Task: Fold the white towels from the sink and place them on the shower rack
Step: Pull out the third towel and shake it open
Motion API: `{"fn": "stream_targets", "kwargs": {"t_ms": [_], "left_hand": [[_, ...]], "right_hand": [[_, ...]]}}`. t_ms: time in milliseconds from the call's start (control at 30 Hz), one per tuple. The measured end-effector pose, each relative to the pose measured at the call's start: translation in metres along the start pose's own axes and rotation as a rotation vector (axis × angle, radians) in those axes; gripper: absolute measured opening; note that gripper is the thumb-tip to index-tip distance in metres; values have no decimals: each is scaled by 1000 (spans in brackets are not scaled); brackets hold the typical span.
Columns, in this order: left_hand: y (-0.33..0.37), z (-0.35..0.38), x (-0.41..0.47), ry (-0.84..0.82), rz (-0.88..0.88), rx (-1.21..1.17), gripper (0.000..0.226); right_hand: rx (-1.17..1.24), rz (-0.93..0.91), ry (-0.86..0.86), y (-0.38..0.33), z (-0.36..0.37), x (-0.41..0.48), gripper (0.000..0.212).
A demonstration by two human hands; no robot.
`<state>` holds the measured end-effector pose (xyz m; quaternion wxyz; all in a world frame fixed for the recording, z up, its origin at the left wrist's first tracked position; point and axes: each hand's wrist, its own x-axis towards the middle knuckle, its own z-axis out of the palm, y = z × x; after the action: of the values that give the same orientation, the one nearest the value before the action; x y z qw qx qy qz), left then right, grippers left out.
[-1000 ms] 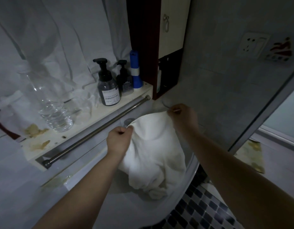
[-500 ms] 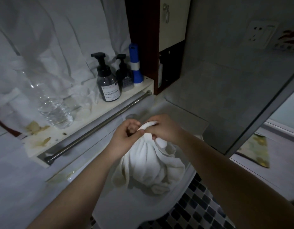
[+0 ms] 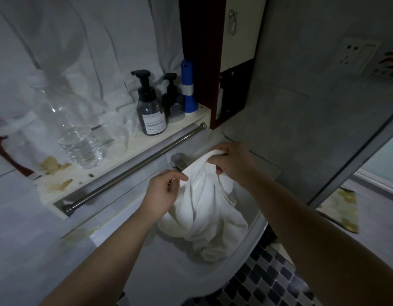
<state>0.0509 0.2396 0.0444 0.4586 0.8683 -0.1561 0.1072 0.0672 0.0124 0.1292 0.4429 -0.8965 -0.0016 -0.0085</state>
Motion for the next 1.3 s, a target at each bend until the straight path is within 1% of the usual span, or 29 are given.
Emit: {"fn": "stream_targets", "kwargs": {"t_ms": [33, 133, 233, 367, 400, 500, 633, 667, 767, 833, 1000, 1067, 1133, 1200, 1300], "left_hand": [[2, 4, -2, 0, 22, -7, 42], [13, 18, -5, -22, 2, -30, 14], [11, 30, -4, 72, -40, 12, 15], [4, 30, -2, 140, -201, -21, 10], [1, 29, -3, 136, -217, -49, 10], [-9, 23, -7, 89, -221, -91, 20], [-20, 20, -15, 58, -210, -57, 30], [-21, 20, -17, 56, -209, -54, 28], [-21, 21, -21, 73, -198, -74, 4], [-24, 20, -23, 91, -167, -60, 16], [-22, 12, -24, 88, -131, 21, 33], [-23, 6, -23, 80, -106, 89, 36], [-25, 1, -21, 55, -46, 148, 33], [-28, -3, -20, 36, 16, 170, 27], [-37, -5, -19, 13, 49, 154, 33]], "right_hand": [[22, -3, 7, -1, 0, -2, 15], [83, -12, 22, -2, -1, -4, 13], [126, 2, 28, -2, -4, -6, 16], [165, 8, 37, 1, -9, -9, 12], [167, 14, 53, 1, -10, -9, 12], [219, 51, 116, 3, -12, -12, 15], [233, 38, 158, 3, -12, -12, 18], [232, 36, 164, 3, -12, -12, 19], [236, 33, 168, 1, -11, -10, 18], [232, 39, 157, 0, -10, -8, 17], [259, 79, 185, -1, -11, -5, 15], [290, 104, 204, 1, -14, -5, 15], [329, 128, 226, 4, -17, -5, 15], [360, 136, 238, 6, -20, -5, 15], [358, 146, 258, 10, -24, -5, 17]]}}
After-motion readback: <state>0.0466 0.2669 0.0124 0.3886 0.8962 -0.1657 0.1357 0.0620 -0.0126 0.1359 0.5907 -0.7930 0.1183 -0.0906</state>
